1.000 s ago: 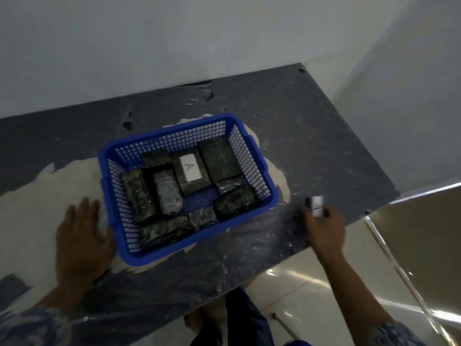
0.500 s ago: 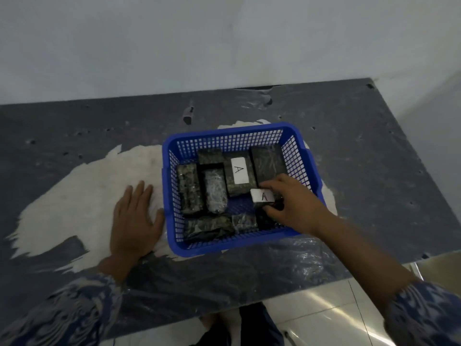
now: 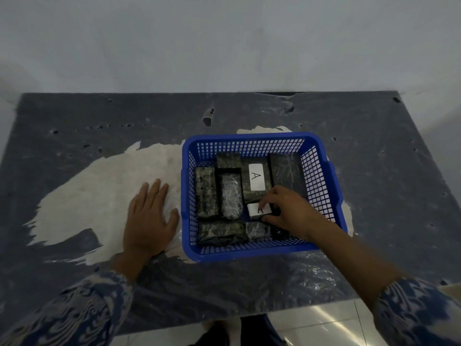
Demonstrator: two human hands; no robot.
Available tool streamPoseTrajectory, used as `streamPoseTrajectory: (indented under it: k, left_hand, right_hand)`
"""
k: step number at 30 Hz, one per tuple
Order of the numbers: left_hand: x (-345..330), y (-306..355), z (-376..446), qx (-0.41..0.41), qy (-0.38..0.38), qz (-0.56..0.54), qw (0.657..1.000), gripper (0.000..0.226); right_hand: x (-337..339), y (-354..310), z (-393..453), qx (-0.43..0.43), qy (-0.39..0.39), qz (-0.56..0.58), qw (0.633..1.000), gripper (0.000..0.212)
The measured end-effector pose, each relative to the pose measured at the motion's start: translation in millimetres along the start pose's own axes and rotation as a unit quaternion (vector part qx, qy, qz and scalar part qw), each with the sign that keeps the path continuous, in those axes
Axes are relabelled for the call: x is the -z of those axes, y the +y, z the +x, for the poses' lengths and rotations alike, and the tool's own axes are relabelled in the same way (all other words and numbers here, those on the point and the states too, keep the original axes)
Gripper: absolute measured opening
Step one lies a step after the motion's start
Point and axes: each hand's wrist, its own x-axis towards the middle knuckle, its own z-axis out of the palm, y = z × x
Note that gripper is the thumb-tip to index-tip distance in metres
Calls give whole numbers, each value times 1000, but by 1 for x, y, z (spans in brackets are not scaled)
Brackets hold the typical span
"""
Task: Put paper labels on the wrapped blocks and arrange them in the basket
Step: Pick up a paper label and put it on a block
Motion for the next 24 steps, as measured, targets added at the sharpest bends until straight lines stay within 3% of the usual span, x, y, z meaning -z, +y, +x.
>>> streamPoseTrajectory:
  k: [8,12,20,24]
  left_hand:
    - [-3,-4,0,-2,-2,6,1000,74]
    - [-4,-5,0,-4,2,1,1000,74]
    - [-6,-7,0,-8,8,-1,1000,73]
    - [-8,-9,1,-4,12,-7,1000,73]
  right_hand:
    - [-8,-4,0,-36,25,34,998,30]
    - [-15,-10,0,-41,63,-1,997,20]
    - [-14,-19,3,-40,69,-73,994,22]
    - [-1,-27,1,-34,96,-56,993,22]
